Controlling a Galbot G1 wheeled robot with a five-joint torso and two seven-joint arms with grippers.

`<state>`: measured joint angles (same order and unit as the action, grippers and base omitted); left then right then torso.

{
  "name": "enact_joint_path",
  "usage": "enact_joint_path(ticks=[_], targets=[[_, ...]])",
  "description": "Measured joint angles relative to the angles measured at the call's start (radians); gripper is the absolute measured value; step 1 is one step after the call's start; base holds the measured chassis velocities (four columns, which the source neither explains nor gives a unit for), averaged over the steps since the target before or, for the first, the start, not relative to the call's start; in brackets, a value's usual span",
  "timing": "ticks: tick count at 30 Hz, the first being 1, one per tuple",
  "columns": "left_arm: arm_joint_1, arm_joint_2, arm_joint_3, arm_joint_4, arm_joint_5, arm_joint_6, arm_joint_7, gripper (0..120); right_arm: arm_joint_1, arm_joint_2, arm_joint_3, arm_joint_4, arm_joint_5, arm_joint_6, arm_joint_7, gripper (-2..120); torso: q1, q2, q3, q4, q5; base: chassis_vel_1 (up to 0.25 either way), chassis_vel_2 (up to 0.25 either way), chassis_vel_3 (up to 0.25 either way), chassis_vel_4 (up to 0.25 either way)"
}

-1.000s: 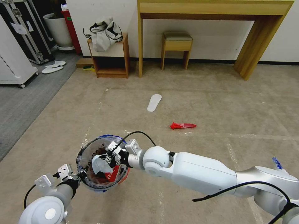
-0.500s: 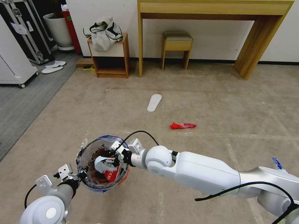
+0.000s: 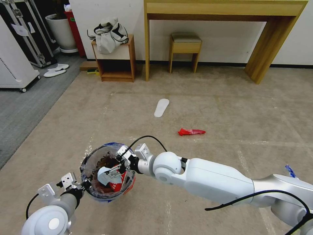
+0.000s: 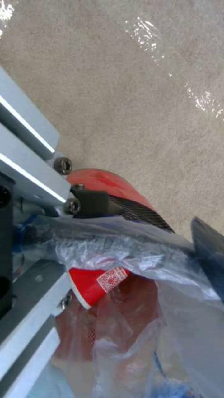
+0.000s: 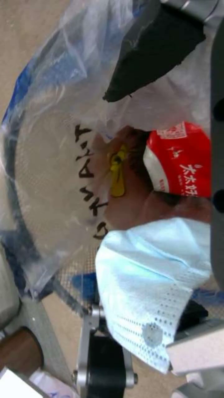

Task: Pick up the trash bin and place the garbage on the floor into it.

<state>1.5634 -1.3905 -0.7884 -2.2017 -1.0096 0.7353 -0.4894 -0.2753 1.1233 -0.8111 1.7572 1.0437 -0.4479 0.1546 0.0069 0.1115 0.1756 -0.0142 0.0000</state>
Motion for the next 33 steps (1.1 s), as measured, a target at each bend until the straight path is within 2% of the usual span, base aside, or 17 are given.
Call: enact_joint_path(ticks=[7,12,15,17,18,20,27,28,29,30,33], targets=[[0.001,0.005,0.000,0.000,0.001,0.000,0.000,0,-0.046,0.013,0.049,0.015,0.090,-0.024,0.059,100,0.000,0.000,0.000,0.0000,0.0000,0.000,0.000,0.000,0.000],[0.000,0.006,0.000,0.002,0.001,0.000,0.000,0,-0.044,0.011,0.052,0.012,0.062,-0.037,0.058,100,0.000,0.000,0.000,0.0000,0.0001,0.000,0.000,0.000,0.000],[-0.001,0.006,0.000,0.004,0.000,0.000,0.001,0,-0.030,0.003,0.046,0.008,0.003,-0.052,0.043,100,0.000,0.000,0.000,0.0000,0.0001,0.000,0.000,0.000,0.000],[-0.003,0.004,0.001,0.005,0.000,0.000,0.000,0,-0.010,-0.009,0.027,0.002,-0.110,-0.073,0.017,100,0.000,0.000,0.000,0.0000,0.0000,0.000,0.000,0.000,0.000],[-0.003,0.004,0.001,0.005,0.000,0.000,0.000,0,-0.010,-0.009,0.027,0.002,-0.110,-0.073,0.017,100,0.000,0.000,0.000,0.0000,0.0000,0.000,0.000,0.000,0.000],[-0.005,0.002,0.002,0.006,-0.001,0.000,0.002,0,0.000,-0.013,0.015,-0.005,-0.200,-0.076,-0.011,100,0.000,0.000,0.000,0.0000,0.0000,0.000,0.000,0.000,0.000],[-0.004,0.001,-0.003,0.011,0.003,-0.001,-0.002,0,0.002,-0.010,0.010,-0.016,-0.263,-0.097,-0.010,100,0.000,0.000,0.000,0.0000,0.0004,0.000,0.000,0.000,0.000],[-0.003,0.000,-0.004,0.010,0.003,-0.001,-0.002,0,0.003,-0.013,0.011,-0.023,-0.272,-0.103,-0.006,100,0.000,0.000,0.000,0.0006,0.0002,0.000,0.000,0.000,0.000],[-0.005,0.001,0.000,0.010,0.000,-0.001,0.004,0,0.002,-0.010,0.009,-0.021,-0.289,-0.108,-0.011,100,0.000,0.000,0.000,-0.0007,0.0001,0.000,0.000,0.000,0.000],[-0.005,0.001,0.000,0.010,0.000,-0.001,0.004,0,0.002,-0.010,0.009,-0.021,-0.289,-0.108,-0.011,100,0.000,0.000,0.000,-0.0007,0.0001,0.000,0.000,0.000,0.000],[-0.007,0.000,0.000,0.014,0.002,-0.002,0.000,0,0.011,-0.007,0.006,-0.025,-0.316,-0.109,-0.019,100,0.000,0.000,0.000,0.0001,0.0001,0.000,0.000,0.000,0.000]])
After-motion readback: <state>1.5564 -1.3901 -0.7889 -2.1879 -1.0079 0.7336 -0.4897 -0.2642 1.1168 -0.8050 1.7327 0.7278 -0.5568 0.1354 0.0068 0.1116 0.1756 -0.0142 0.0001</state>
